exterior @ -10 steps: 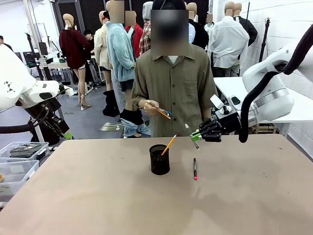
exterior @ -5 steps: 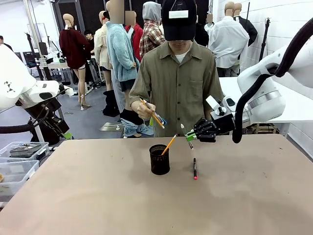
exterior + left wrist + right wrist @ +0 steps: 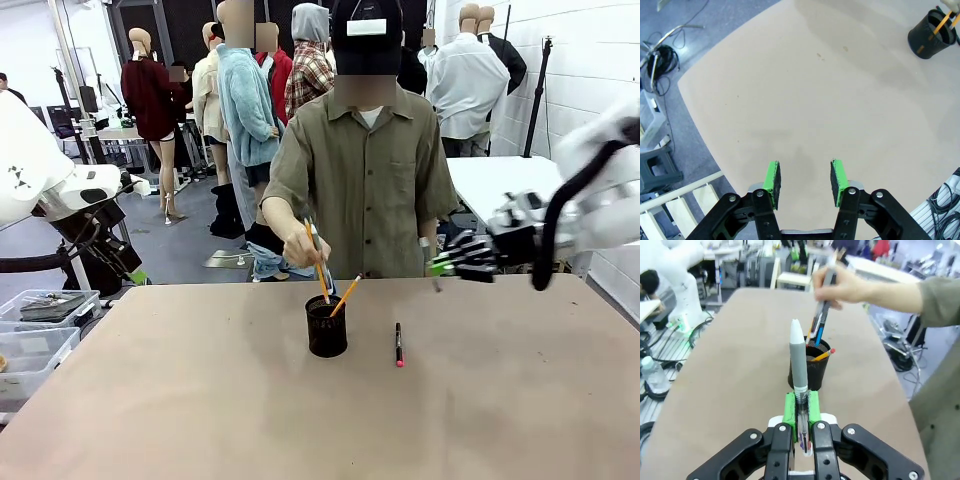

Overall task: Place the pens into the pen holder.
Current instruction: Pick up a writing instrument from the table and place it into the Pen holder.

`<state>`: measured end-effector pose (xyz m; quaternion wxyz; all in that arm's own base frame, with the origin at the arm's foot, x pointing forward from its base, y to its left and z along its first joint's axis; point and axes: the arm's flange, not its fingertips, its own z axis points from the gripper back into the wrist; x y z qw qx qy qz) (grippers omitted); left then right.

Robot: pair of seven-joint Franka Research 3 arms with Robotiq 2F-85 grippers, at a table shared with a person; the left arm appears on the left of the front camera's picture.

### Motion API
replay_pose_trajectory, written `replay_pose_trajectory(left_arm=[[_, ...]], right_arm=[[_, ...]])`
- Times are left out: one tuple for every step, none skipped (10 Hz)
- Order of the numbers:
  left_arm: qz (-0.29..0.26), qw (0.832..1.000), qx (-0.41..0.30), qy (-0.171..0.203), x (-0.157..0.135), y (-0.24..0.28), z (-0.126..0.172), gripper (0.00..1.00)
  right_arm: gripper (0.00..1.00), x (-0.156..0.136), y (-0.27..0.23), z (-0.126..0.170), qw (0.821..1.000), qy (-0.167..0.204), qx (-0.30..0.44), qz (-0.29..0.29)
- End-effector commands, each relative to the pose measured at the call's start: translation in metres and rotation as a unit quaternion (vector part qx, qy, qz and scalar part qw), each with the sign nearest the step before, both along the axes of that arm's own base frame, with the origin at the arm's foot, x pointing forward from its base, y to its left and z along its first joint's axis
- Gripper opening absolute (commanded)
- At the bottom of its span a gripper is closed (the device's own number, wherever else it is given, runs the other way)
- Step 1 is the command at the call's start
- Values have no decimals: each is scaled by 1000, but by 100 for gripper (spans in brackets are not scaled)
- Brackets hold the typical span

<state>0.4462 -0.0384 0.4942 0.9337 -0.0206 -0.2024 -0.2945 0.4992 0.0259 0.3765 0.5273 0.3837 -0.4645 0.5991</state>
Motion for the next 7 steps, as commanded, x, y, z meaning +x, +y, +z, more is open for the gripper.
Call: replay_pose_trajectory(left_arm=[[4,1000,4,-4,2,0,1,54],[4,1000,4,-4,2,0,1,54],[4,1000,4,-4,2,0,1,54],[4,1000,4,-4,2,0,1,54],[4,1000,4,-4,2,0,1,54],[4,1000,4,-4,2,0,1,54],[4,1000,4,-4,2,0,1,54]], right_arm=[[0,-42,-45,0,999,-21,45,-12],[0,-53,-63,0,997,-22,62,-29],[0,-63,-76,0,996,-25,77,-42],[0,-71,-81,0,995,-28,80,-52],[0,-73,-79,-2,995,-30,83,-49],[0,-71,-72,-2,994,-29,87,-51],[0,-72,-58,3,993,-38,92,-58]])
